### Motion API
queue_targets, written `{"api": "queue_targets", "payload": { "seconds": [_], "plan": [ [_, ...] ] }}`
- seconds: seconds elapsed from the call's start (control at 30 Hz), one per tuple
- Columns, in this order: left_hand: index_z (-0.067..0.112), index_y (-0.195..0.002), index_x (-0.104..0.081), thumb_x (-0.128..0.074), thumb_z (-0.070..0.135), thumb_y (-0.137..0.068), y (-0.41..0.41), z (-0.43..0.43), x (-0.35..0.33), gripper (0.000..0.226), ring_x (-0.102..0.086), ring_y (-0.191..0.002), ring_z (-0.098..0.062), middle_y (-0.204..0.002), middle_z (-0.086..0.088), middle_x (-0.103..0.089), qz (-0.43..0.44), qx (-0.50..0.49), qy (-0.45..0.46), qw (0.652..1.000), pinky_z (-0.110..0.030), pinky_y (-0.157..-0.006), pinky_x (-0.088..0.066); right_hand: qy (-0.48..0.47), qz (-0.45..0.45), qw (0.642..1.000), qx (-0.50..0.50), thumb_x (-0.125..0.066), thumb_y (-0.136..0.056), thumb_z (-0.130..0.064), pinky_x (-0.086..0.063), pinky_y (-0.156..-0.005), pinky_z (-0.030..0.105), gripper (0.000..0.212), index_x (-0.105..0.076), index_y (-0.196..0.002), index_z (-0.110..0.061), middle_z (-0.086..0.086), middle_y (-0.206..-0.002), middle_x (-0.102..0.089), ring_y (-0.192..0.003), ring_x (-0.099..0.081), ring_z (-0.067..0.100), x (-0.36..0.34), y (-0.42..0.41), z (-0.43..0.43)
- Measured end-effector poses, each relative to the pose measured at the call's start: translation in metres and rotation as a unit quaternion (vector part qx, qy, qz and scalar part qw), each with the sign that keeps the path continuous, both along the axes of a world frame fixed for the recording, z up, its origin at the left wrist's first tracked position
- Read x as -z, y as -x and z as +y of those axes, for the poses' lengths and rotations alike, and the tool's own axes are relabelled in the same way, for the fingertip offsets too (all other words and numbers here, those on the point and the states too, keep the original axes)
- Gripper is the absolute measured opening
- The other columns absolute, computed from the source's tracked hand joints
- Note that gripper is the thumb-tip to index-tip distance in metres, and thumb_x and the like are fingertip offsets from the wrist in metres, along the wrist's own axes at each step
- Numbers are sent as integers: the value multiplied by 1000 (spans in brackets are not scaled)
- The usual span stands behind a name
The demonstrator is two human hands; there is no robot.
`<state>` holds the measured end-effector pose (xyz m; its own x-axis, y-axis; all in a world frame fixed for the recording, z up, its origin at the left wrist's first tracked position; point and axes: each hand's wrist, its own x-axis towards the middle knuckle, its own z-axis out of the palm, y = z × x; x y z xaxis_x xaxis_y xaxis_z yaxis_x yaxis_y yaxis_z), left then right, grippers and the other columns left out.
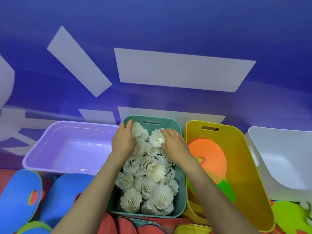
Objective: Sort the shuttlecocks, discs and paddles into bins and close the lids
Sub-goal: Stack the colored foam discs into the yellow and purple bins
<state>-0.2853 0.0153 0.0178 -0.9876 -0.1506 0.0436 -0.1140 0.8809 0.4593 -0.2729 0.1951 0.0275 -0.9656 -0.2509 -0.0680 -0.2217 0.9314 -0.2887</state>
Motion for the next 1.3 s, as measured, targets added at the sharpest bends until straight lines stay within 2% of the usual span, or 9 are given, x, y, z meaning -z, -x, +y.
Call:
{"api": "queue_targets", "payload": {
  "seconds": [0.1, 0.27, 0.37, 0.53, 0.67, 0.87, 1.03, 1.17, 1.3],
  "plan": [
    [22, -130, -40, -58, -3, -74, 0, -2, 3, 63, -54, -93, -32, -121, -9, -43, -66, 36, -51, 996, -32, -69, -43, -34, -43, 998, -4, -40, -95, -13, -21, -114, 42, 50, -30, -143, -14, 7, -154, -22, -141, -18, 25, 7, 5, -4],
    [27, -129, -39, -66, 2, -72, 1, 9, -1, 68, -54, -97, -26, -119, -3, -42, -134, 83, -95, 983, -31, -73, -45, -53, -38, 998, -7, -43, -94, -14, -24, -112, 43, 45, -37, -139, -11, 5, -152, -26, -139, -22, 24, 8, 9, -7],
    [22, -125, -42, -67, 18, -78, -1, 9, -3, 53, -53, -103, -25, -123, -4, -47, -47, 65, -99, 992, -32, -83, -43, -54, -51, 997, 6, -42, -92, -9, -28, -109, 42, 45, -38, -137, -10, 5, -153, -21, -135, -28, 27, 11, 9, -7],
    [10, -107, -52, -52, 6, -87, -2, -6, -16, 21, -56, -92, -28, -108, -7, -55, 136, -6, -108, 985, -38, -76, -47, -37, -27, 998, 49, -44, -91, -10, -36, -102, 37, 40, -42, -131, -5, 7, -139, -35, -124, -36, 27, 16, 8, -4],
    [6, -96, -56, -46, -4, -87, 5, -15, -17, 17, -54, -78, -36, -97, -12, -57, 183, -11, -35, 983, -44, -65, -47, -31, -21, 998, 54, -45, -91, -10, -36, -103, 37, 41, -41, -132, -6, 8, -140, -35, -125, -35, 28, 18, 8, -5],
    [6, -101, -57, -48, -5, -85, 15, -7, 1, 22, -56, -81, -35, -105, -11, -53, 73, 8, 93, 993, -34, -59, -33, -28, -10, 998, 54, -45, -92, -11, -37, -102, 38, 41, -42, -132, -7, 8, -141, -34, -126, -35, 28, 20, 8, -4],
    [2, -111, -53, -41, -14, -82, 30, -1, 14, 36, -57, -94, -36, -115, -15, -54, 16, -5, 67, 998, -38, -68, -39, -20, 11, 998, 52, -44, -91, -10, -35, -101, 36, 40, -41, -131, -9, 9, -139, -34, -125, -33, 28, 21, 7, -4],
    [3, -115, -56, -38, -13, -83, 25, 4, 33, 40, -60, -99, -34, -114, -17, -62, -61, 26, 81, 994, -40, -80, -48, -19, 56, 998, 30, -47, -91, -11, -25, -110, 35, 47, -36, -136, -12, 8, -146, -29, -135, -24, 27, 21, 6, 0],
    [3, -119, -54, -37, -9, -84, 21, 2, 31, 41, -61, -99, -35, -112, -19, -63, -102, 39, 101, 989, -39, -79, -48, -47, 2, 999, -13, -42, -92, -10, -17, -115, 39, 45, -39, -137, -14, 7, -139, -43, -133, -30, 24, 25, 6, 1]
  ]
}}
